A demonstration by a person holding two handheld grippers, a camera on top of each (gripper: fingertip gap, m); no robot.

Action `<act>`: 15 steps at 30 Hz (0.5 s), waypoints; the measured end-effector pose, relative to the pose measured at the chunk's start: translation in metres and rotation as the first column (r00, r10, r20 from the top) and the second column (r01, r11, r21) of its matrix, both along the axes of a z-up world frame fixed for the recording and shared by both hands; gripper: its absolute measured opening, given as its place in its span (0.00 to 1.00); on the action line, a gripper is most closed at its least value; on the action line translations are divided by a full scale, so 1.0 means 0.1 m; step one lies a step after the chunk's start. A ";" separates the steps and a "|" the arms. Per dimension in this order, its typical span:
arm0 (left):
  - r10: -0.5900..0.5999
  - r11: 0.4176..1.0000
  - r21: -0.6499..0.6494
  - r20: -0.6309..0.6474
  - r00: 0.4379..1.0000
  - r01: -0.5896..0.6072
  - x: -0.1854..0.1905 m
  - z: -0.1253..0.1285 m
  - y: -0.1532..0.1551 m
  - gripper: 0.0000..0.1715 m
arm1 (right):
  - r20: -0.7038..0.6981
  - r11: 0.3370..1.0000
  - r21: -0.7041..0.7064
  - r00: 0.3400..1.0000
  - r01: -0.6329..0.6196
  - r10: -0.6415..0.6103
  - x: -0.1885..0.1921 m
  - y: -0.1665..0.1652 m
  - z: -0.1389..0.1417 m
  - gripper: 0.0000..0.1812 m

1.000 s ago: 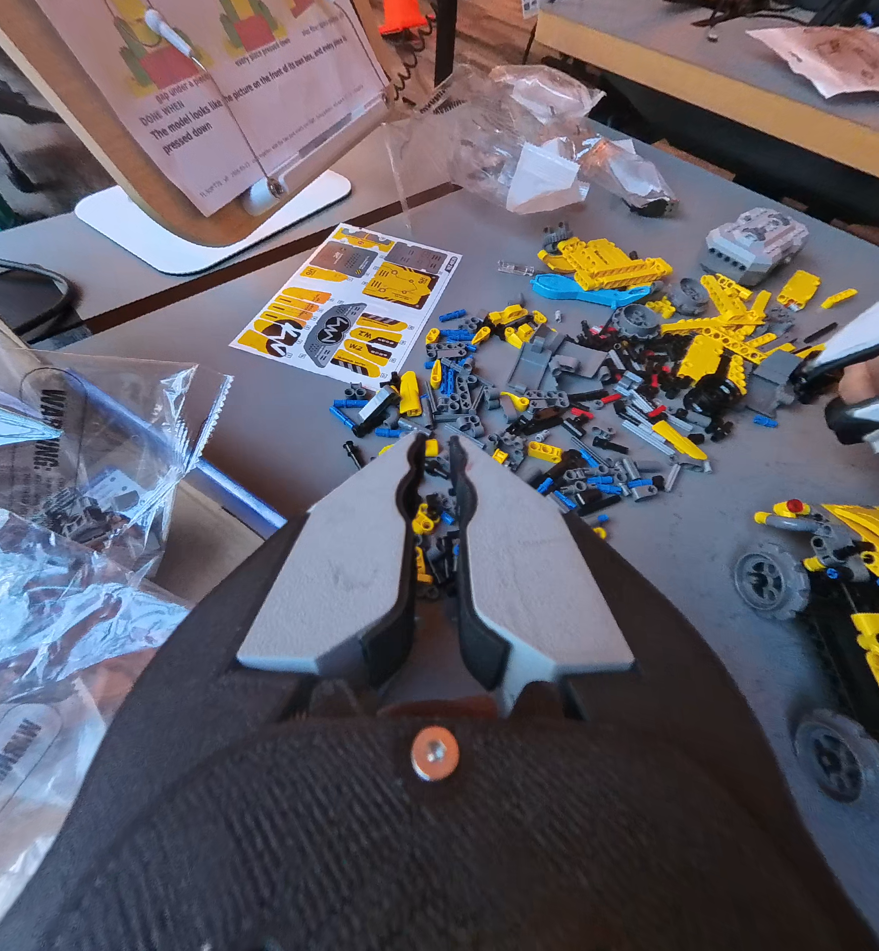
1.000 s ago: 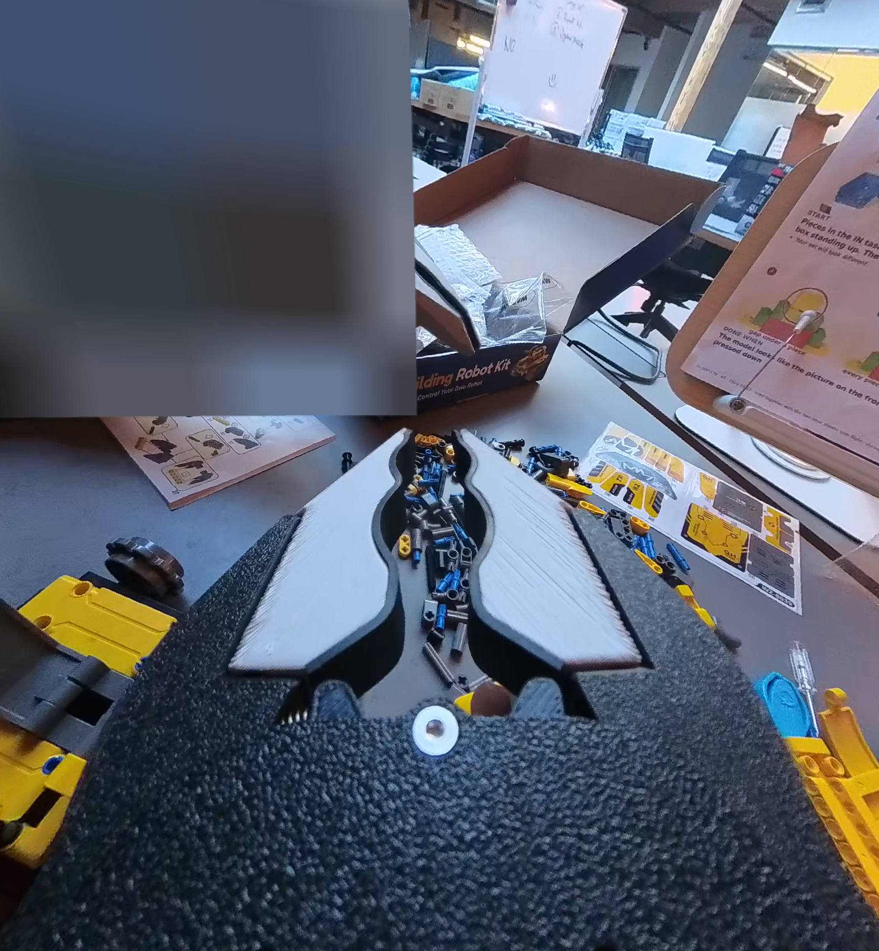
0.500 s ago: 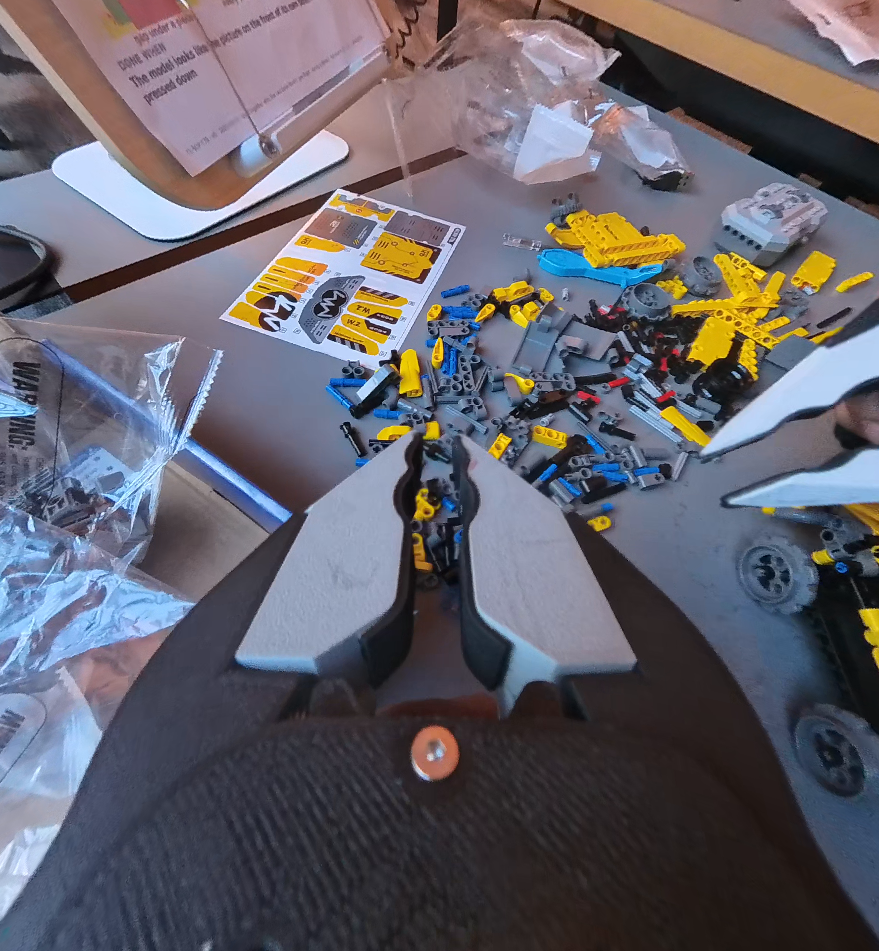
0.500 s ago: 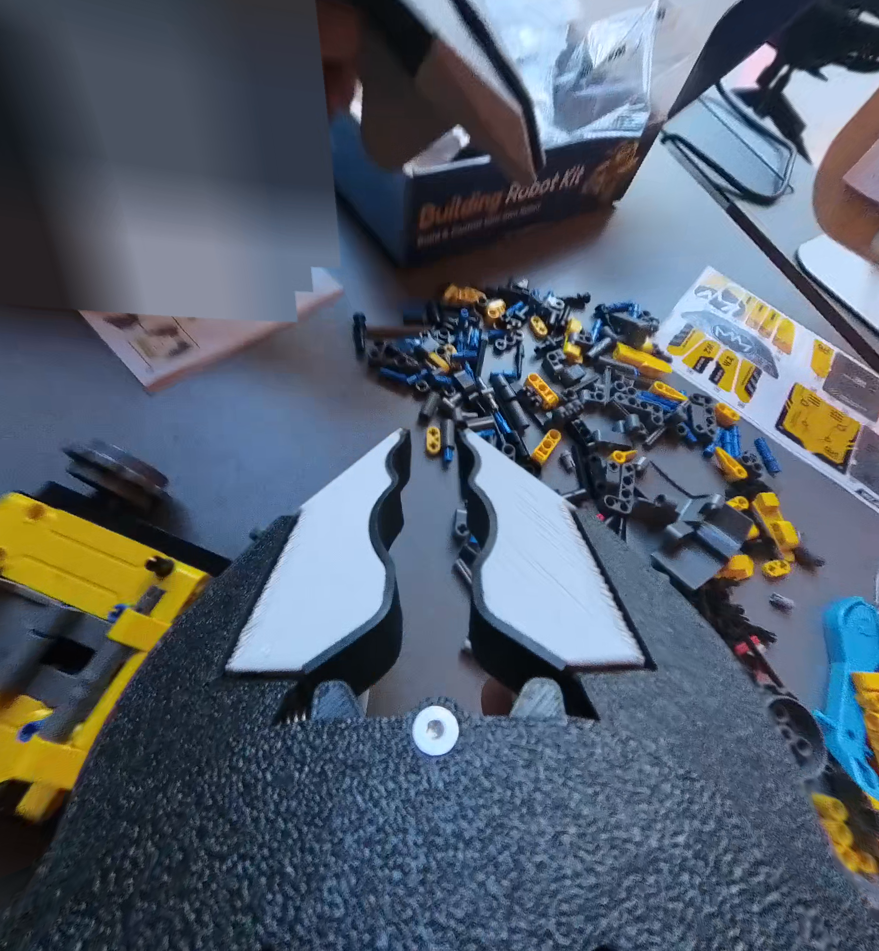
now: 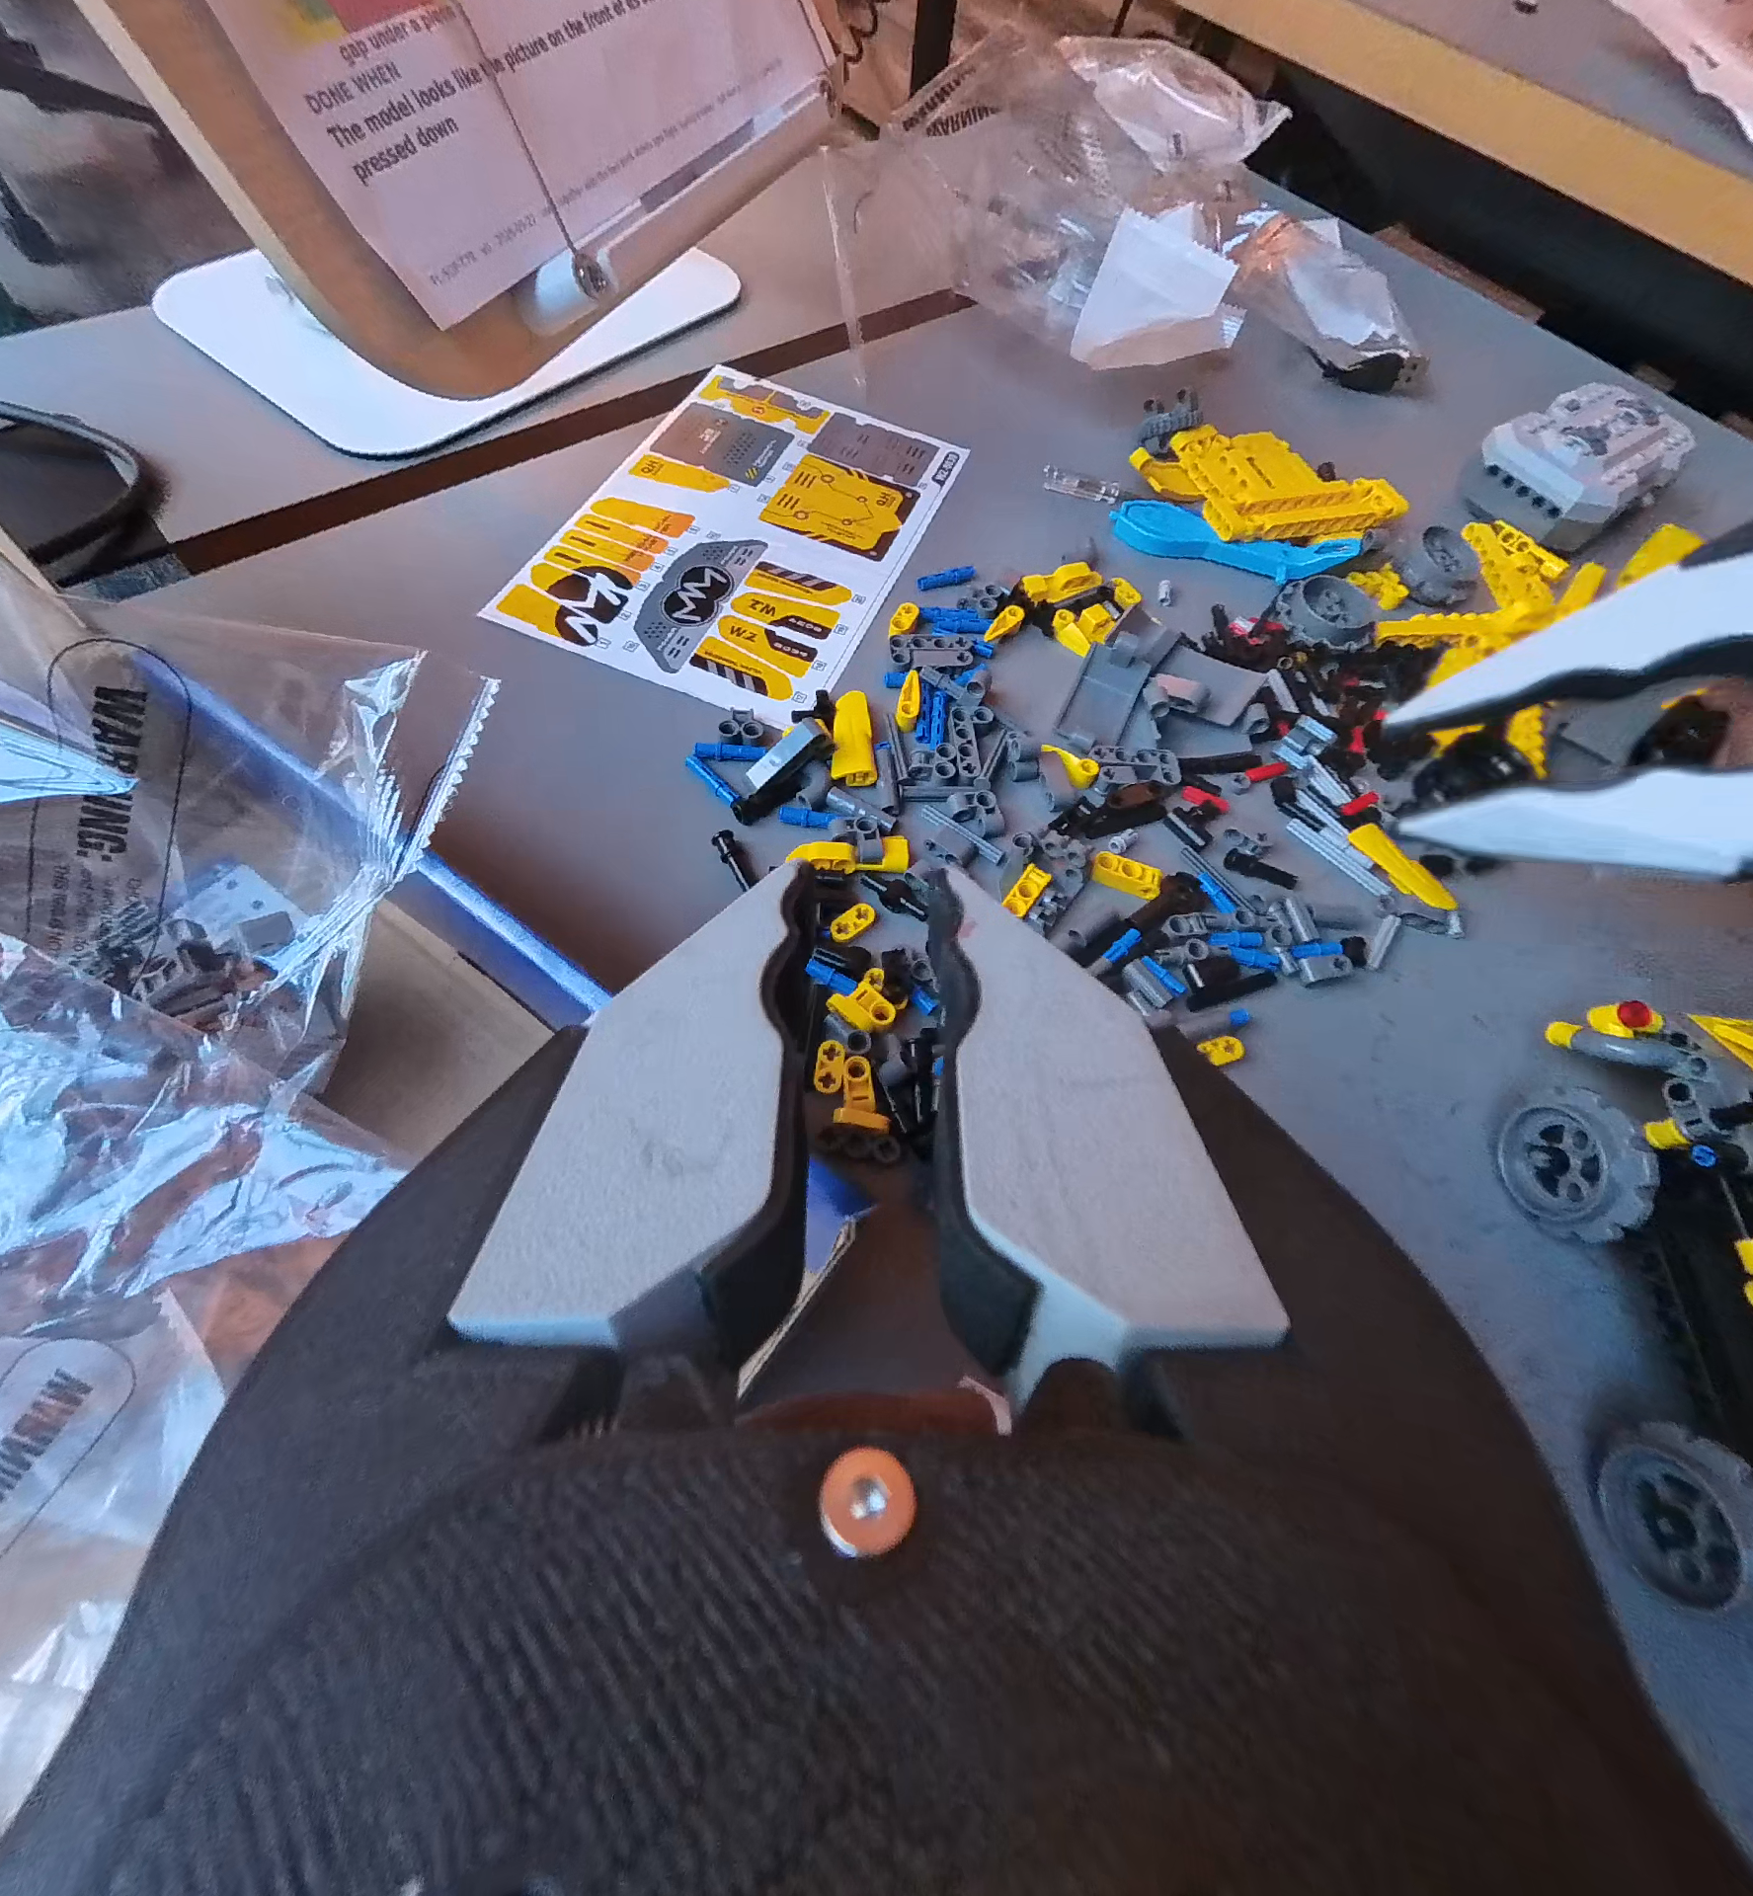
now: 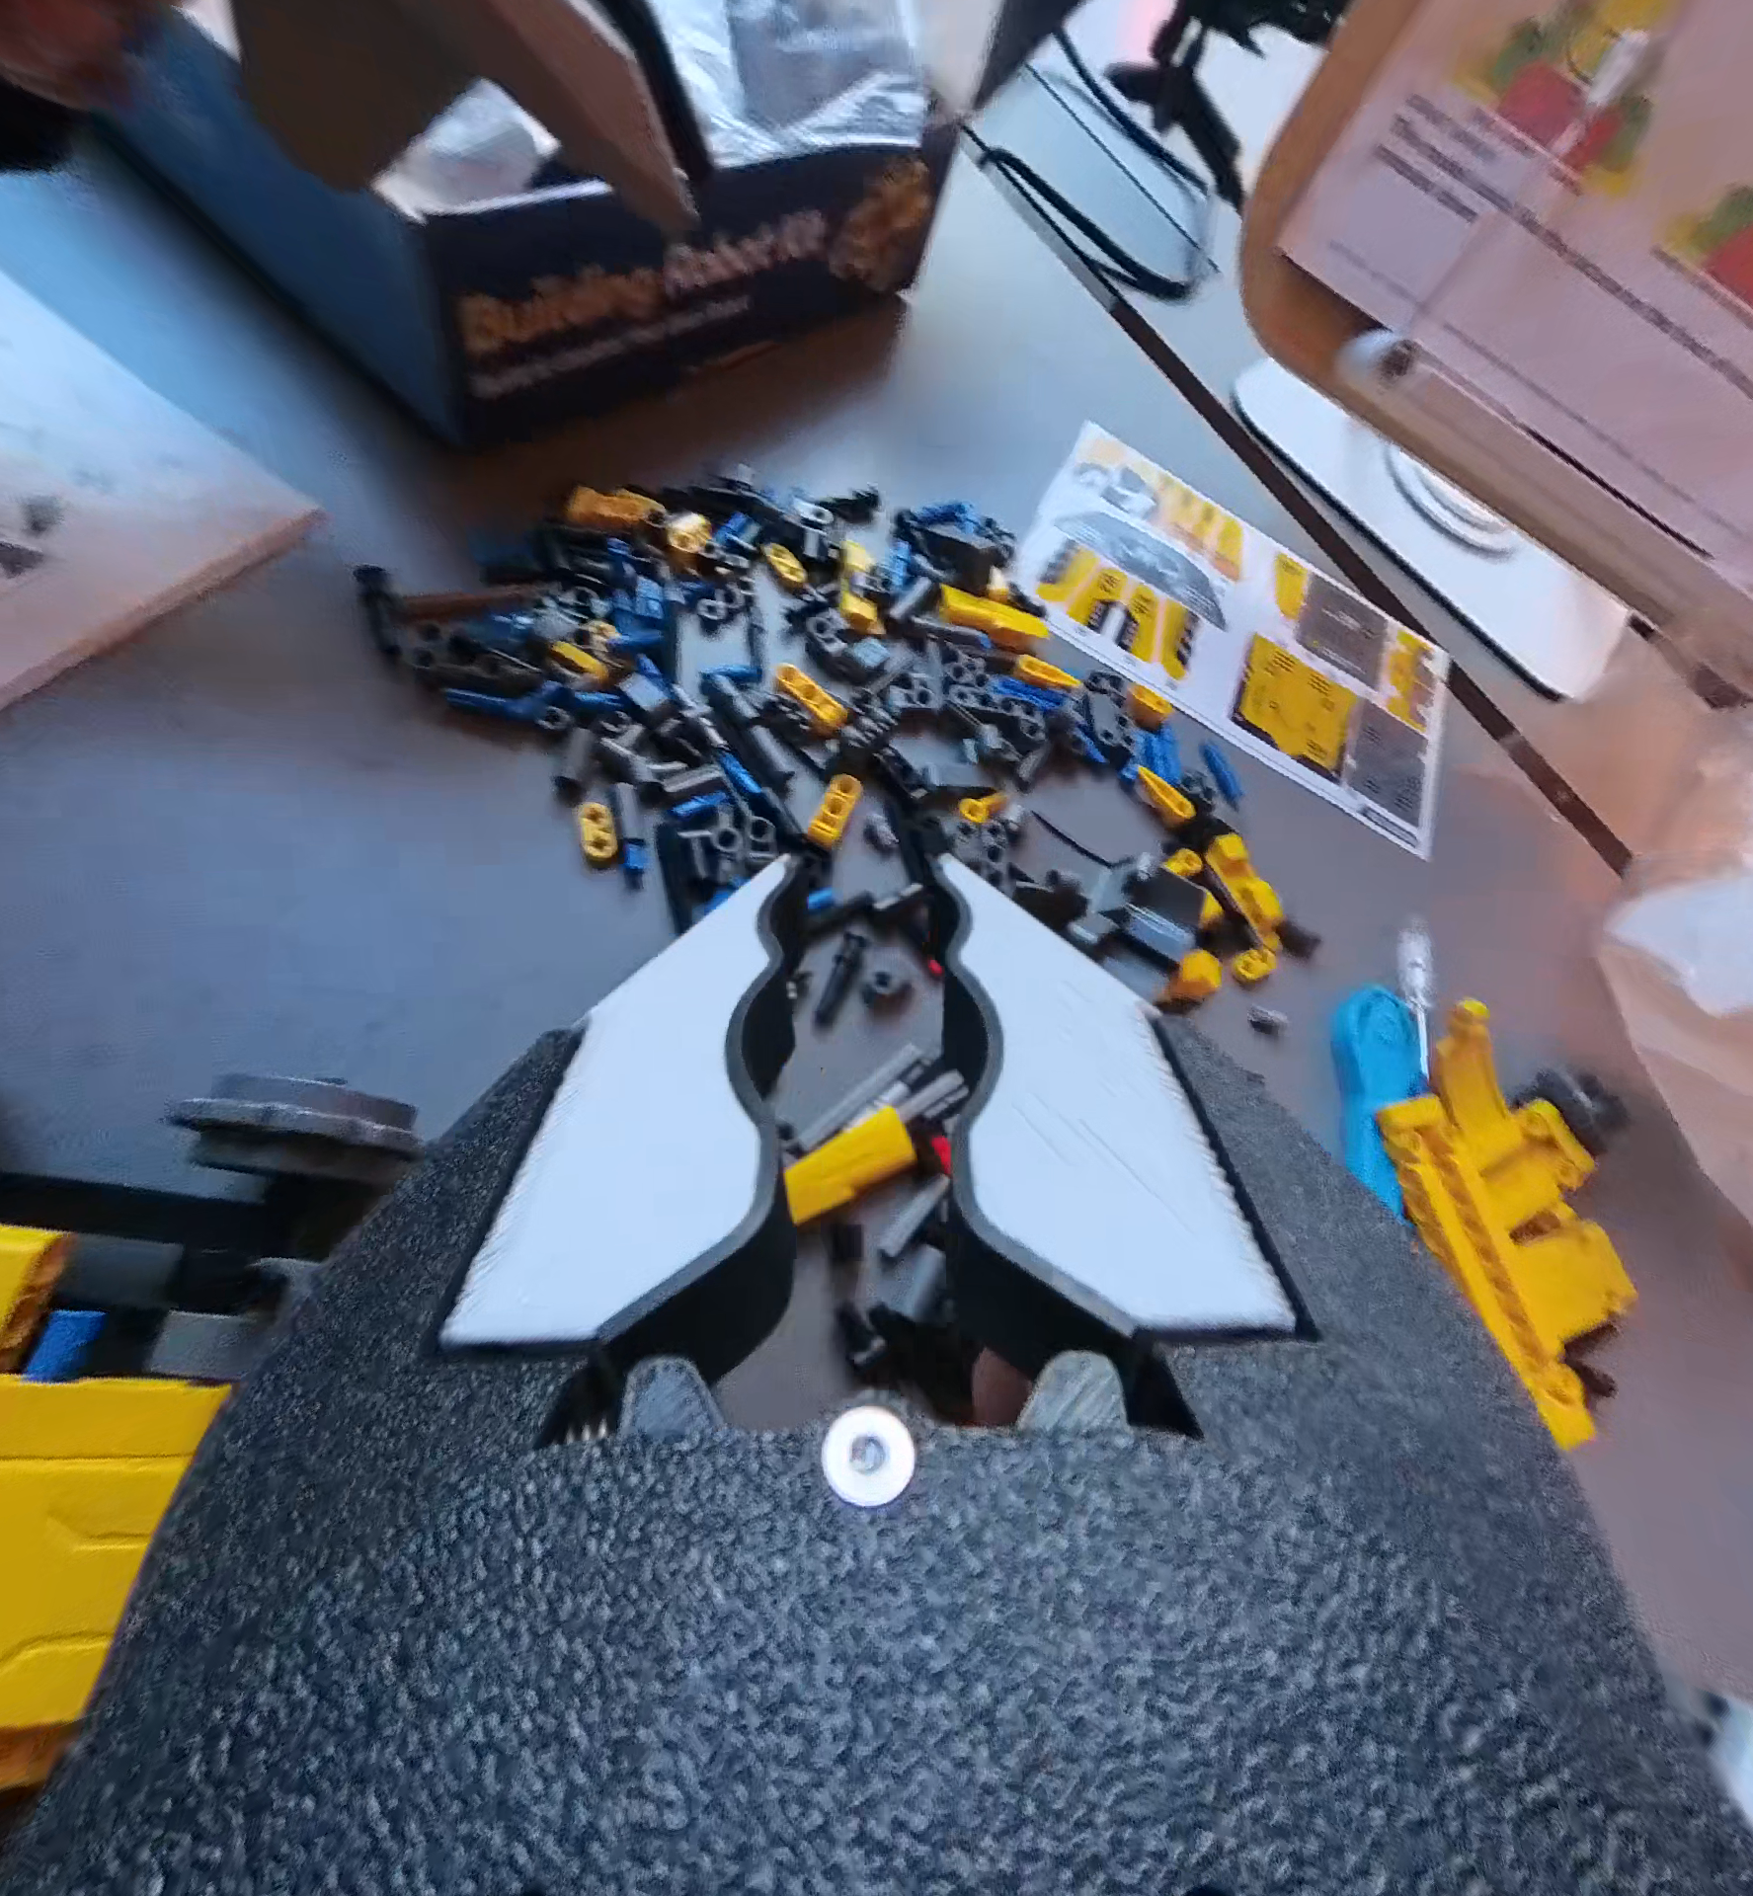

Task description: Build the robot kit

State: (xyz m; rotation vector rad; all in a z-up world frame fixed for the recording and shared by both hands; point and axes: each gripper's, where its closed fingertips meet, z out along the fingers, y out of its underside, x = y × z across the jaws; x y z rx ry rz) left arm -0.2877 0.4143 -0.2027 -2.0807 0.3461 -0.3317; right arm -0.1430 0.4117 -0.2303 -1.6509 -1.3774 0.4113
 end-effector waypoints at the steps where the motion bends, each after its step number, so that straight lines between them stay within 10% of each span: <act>1: 0.001 1.000 0.001 -0.002 1.000 -0.001 0.00 0.00 0.00 0.10 | -0.005 1.000 0.002 1.000 -0.016 0.016 -0.04 -0.04 -0.01 0.12; 15: 0.015 1.000 -0.002 0.000 1.000 -0.015 -0.06 0.00 0.01 0.10 | -0.159 0.998 -0.060 0.987 0.001 -0.011 -0.03 0.02 0.22 0.11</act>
